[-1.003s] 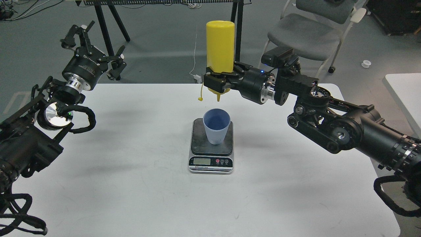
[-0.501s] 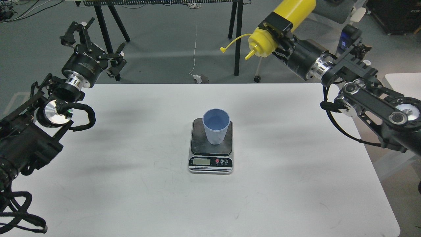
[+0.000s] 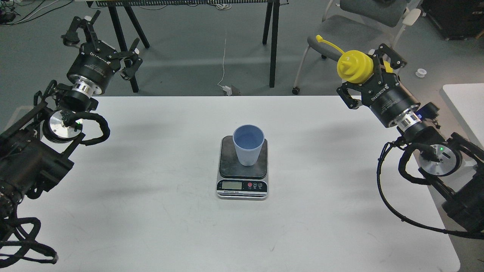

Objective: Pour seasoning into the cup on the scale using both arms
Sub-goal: 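Raise the bottle away from the cup and turn it upright, then lower the yellow bottle back onto the table with the right gripper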

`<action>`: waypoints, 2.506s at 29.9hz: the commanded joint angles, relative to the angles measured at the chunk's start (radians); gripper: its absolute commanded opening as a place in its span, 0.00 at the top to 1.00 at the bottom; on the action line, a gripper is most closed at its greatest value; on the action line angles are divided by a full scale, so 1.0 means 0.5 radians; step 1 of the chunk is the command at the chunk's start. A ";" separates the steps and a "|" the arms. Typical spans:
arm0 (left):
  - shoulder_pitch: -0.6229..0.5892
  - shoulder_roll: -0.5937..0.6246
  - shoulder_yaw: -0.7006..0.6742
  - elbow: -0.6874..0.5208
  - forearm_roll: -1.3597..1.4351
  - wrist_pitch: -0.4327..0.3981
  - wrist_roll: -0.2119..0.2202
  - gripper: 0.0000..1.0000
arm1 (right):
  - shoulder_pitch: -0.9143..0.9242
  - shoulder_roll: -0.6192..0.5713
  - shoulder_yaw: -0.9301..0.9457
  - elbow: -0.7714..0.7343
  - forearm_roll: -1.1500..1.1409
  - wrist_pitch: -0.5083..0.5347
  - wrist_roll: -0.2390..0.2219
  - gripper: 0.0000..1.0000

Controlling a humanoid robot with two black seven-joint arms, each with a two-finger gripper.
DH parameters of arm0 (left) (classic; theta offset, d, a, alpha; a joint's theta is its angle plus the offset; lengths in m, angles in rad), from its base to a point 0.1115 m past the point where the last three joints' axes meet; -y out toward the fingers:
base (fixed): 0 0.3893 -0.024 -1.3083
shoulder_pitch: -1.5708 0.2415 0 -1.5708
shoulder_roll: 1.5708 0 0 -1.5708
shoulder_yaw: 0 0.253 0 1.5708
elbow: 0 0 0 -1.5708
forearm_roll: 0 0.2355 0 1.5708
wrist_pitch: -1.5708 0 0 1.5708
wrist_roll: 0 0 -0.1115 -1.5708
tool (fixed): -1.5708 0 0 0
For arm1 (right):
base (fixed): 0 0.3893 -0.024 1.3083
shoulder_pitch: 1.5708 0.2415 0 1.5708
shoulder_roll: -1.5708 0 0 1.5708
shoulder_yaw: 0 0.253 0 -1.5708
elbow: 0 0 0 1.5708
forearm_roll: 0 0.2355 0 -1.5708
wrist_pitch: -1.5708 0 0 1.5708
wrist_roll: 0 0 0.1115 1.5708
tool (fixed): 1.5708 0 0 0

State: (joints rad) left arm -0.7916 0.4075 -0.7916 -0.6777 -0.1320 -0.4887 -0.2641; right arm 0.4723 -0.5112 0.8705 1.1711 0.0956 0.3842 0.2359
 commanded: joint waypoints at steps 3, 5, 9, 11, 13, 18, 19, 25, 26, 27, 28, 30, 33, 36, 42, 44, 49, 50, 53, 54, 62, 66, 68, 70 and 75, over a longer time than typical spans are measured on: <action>0.000 -0.002 0.000 0.002 0.000 0.000 0.004 0.00 | -0.343 0.013 0.081 0.173 0.300 0.201 0.013 0.63; 0.003 -0.002 0.000 0.003 0.000 0.000 0.004 0.00 | -0.471 0.016 0.112 0.256 0.306 0.209 0.022 0.63; 0.003 -0.005 0.003 -0.001 0.003 0.000 0.004 0.00 | -0.686 0.123 0.173 0.318 0.306 0.209 0.019 0.63; 0.006 -0.002 0.003 -0.001 0.003 0.000 0.004 0.00 | -0.751 0.178 0.210 0.315 0.309 0.209 0.016 0.63; 0.009 0.001 0.006 -0.001 0.003 0.000 0.004 0.00 | -0.785 0.221 0.238 0.302 0.309 0.209 0.007 0.63; 0.009 -0.002 0.031 -0.001 0.009 0.000 0.007 0.00 | -0.797 0.286 0.232 0.217 0.428 0.209 0.001 0.62; 0.009 -0.005 0.034 0.002 0.015 0.000 0.010 0.00 | -0.794 0.313 0.232 0.192 0.453 0.209 0.001 0.62; 0.006 -0.002 0.043 0.003 0.034 0.000 0.028 0.00 | -0.791 0.461 0.238 0.008 0.472 0.209 -0.002 0.62; 0.003 -0.002 0.055 0.003 0.034 0.000 0.028 0.00 | -0.791 0.464 0.232 -0.026 0.475 0.209 -0.002 0.62; 0.003 -0.002 0.067 0.003 0.031 0.000 0.025 0.00 | -0.788 0.467 0.229 -0.050 0.475 0.209 -0.002 0.62; 0.000 -0.002 0.080 0.003 0.031 0.000 0.025 0.00 | -0.785 0.479 0.226 -0.081 0.475 0.209 -0.002 0.61; -0.003 -0.002 0.095 0.003 0.031 0.000 0.025 0.00 | -0.782 0.513 0.225 -0.127 0.475 0.209 -0.002 0.61; -0.003 -0.002 0.095 0.003 0.031 0.000 0.025 0.00 | -0.776 0.528 0.229 -0.176 0.475 0.209 -0.002 0.61; -0.003 -0.002 0.101 0.003 0.034 0.000 0.025 0.00 | -0.773 0.531 0.222 -0.185 0.475 0.209 -0.006 0.58; -0.015 0.001 0.111 0.003 0.037 0.000 0.025 0.00 | -0.773 0.541 0.216 -0.189 0.475 0.209 -0.003 0.42; -0.018 -0.002 0.111 0.003 0.037 0.000 0.028 0.00 | -0.773 0.541 0.216 -0.204 0.475 0.209 -0.006 0.39; -0.015 -0.005 0.111 0.003 0.037 0.000 0.028 0.00 | -0.776 0.538 0.216 -0.204 0.472 0.209 -0.006 0.31; -0.012 -0.005 0.111 0.003 0.037 0.000 0.028 0.00 | -0.776 0.538 0.216 -0.204 0.472 0.209 -0.006 0.28; -0.012 -0.002 0.111 0.003 0.046 0.000 0.025 0.00 | -0.785 0.535 0.216 -0.198 0.475 0.209 -0.006 0.19; -0.015 -0.002 0.111 0.003 0.046 0.000 0.025 0.00 | -0.794 0.535 0.216 -0.192 0.475 0.209 -0.003 0.16; -0.021 -0.002 0.107 -0.004 0.046 0.000 0.025 0.00 | -0.935 0.507 0.238 -0.127 0.475 0.209 0.001 0.02; -0.021 0.001 0.107 -0.004 0.046 0.000 0.025 0.00 | -1.039 0.433 0.247 -0.054 0.475 0.209 0.019 0.01; -0.021 -0.002 0.107 -0.007 0.046 0.000 0.025 0.00 | -1.098 0.418 0.247 -0.017 0.475 0.209 0.022 0.01; -0.021 -0.002 0.107 -0.007 0.046 0.000 0.022 0.00 | -1.168 0.397 0.250 0.026 0.475 0.209 0.025 0.01; -0.018 0.007 0.107 -0.043 0.046 0.000 0.025 0.00 | -1.355 0.244 0.250 0.146 0.472 0.209 0.028 0.01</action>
State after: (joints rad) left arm -0.8022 0.4076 -0.7380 -0.6913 -0.1089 -0.4887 -0.2527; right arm -0.1561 -0.3422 0.9948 1.2098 0.3330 0.4887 0.2486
